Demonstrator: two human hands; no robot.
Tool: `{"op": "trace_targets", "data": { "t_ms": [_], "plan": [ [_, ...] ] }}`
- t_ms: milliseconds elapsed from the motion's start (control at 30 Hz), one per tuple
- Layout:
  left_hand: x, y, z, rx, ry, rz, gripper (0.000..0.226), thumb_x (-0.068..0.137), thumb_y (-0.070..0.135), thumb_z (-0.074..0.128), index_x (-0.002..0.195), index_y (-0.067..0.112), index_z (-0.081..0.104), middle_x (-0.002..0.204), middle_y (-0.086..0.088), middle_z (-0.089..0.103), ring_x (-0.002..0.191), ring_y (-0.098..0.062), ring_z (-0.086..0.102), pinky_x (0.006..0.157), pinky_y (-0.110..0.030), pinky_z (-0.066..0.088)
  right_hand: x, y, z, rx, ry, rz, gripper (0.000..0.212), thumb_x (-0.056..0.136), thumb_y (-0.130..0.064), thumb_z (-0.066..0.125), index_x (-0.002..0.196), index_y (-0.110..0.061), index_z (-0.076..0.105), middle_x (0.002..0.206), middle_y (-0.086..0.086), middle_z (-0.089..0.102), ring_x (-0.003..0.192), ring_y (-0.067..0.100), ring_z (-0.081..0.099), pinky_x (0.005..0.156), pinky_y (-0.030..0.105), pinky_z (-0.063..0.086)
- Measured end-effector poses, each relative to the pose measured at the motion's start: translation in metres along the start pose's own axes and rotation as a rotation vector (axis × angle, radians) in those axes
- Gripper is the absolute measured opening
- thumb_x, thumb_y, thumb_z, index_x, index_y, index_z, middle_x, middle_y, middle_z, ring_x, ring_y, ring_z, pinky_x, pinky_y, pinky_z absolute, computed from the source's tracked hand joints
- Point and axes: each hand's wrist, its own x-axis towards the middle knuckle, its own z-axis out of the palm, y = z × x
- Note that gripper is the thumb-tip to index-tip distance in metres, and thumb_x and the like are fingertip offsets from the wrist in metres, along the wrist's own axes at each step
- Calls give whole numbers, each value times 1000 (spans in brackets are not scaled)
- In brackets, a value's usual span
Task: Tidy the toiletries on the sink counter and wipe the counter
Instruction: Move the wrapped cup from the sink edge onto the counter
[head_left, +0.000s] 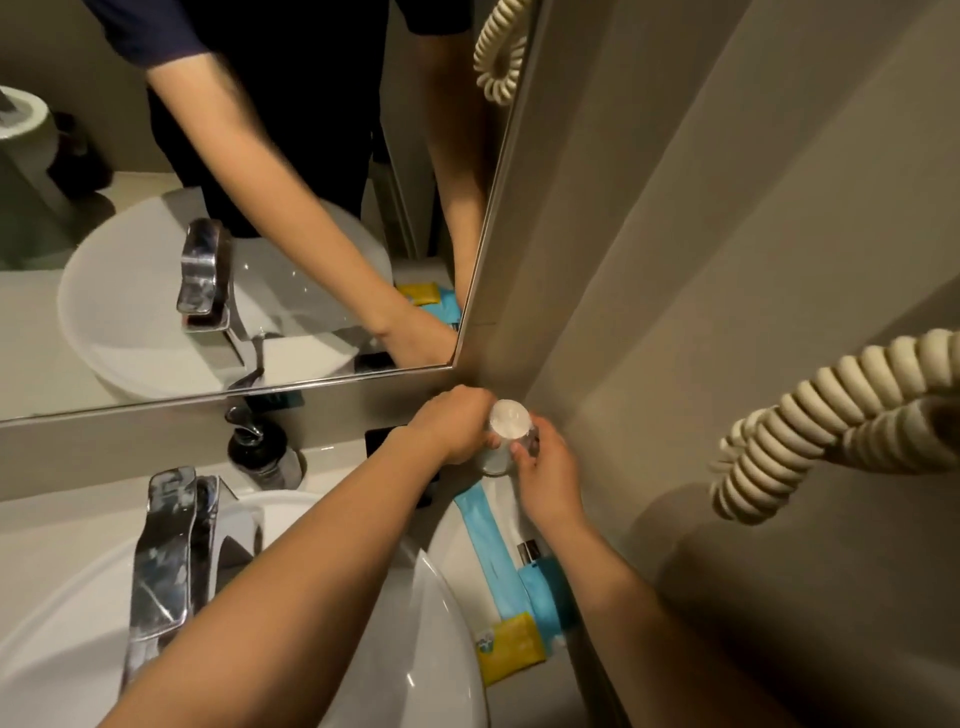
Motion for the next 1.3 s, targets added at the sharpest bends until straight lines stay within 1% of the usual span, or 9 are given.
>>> {"op": "trace_targets", "data": {
  "t_ms": [300, 500, 633, 700, 767, 867, 967, 1133, 1300],
  "plan": [
    [5, 8, 24, 151, 36, -38, 27, 96, 26, 61, 120, 15, 59, 120, -13, 69, 108, -35, 65, 86, -43, 47, 3, 23, 9, -66, 2, 34, 41, 100, -19, 60, 140, -22, 51, 125, 5, 69, 113, 25, 65, 97, 39, 53],
    [-3, 9, 22, 125, 80, -78, 29, 92, 29, 68, 116, 15, 58, 119, -11, 68, 107, -34, 64, 84, -41, 45, 2, 22, 9, -53, -5, 78, 60, 103, -20, 57, 157, -23, 30, 136, 9, 64, 123, 27, 62, 104, 42, 52],
    [-25, 8, 18, 83, 179, -82, 32, 90, 30, 71, 114, 14, 56, 119, -11, 64, 111, -36, 63, 83, -41, 43, -15, 21, 2, -34, 45, 52, 54, 103, -20, 57, 153, -21, 38, 137, 7, 64, 124, 26, 62, 103, 45, 52],
    [-46, 8, 18, 39, 297, -68, 45, 92, 28, 70, 132, 13, 55, 131, -13, 63, 120, -36, 61, 95, -43, 48, -25, 21, -2, -41, 77, 45, 49, 101, -20, 58, 149, -21, 45, 139, 6, 63, 125, 26, 60, 104, 46, 51],
    [-74, 8, 18, -26, 443, -62, 60, 93, 26, 71, 146, 9, 49, 146, -15, 57, 133, -34, 54, 110, -45, 43, -37, 22, -3, -67, 67, 56, 46, 100, -21, 59, 145, -19, 49, 137, 7, 63, 124, 26, 60, 104, 44, 51],
    [-121, 3, 22, -84, 571, -120, 61, 94, 27, 70, 147, 7, 48, 151, -15, 52, 140, -34, 47, 114, -46, 38, -57, 24, -2, -120, 19, 81, 39, 101, -25, 59, 138, -16, 55, 132, 9, 65, 119, 25, 62, 98, 36, 51],
    [-159, -11, 32, -91, 632, -288, 62, 96, 33, 66, 148, 6, 45, 153, -15, 48, 143, -33, 42, 115, -48, 34, -69, 27, 3, -182, -68, 105, 38, 101, -29, 59, 135, -14, 57, 133, 10, 65, 118, 26, 63, 94, 33, 48],
    [-192, -37, 50, -68, 589, -503, 74, 98, 44, 58, 153, 1, 33, 163, -21, 32, 153, -35, 23, 122, -51, 24, -74, 27, 20, -331, -214, 157, 36, 101, -33, 60, 131, -14, 55, 135, 10, 63, 119, 30, 63, 98, 42, 55],
    [-193, -59, 75, -66, 459, -558, 86, 103, 52, 43, 160, -2, 8, 170, -23, 2, 158, -34, -2, 128, -45, 6, -72, 27, 33, -475, -271, 129, 31, 99, -31, 65, 121, -12, 54, 124, 12, 64, 111, 27, 65, 96, 38, 55]
  ]
}}
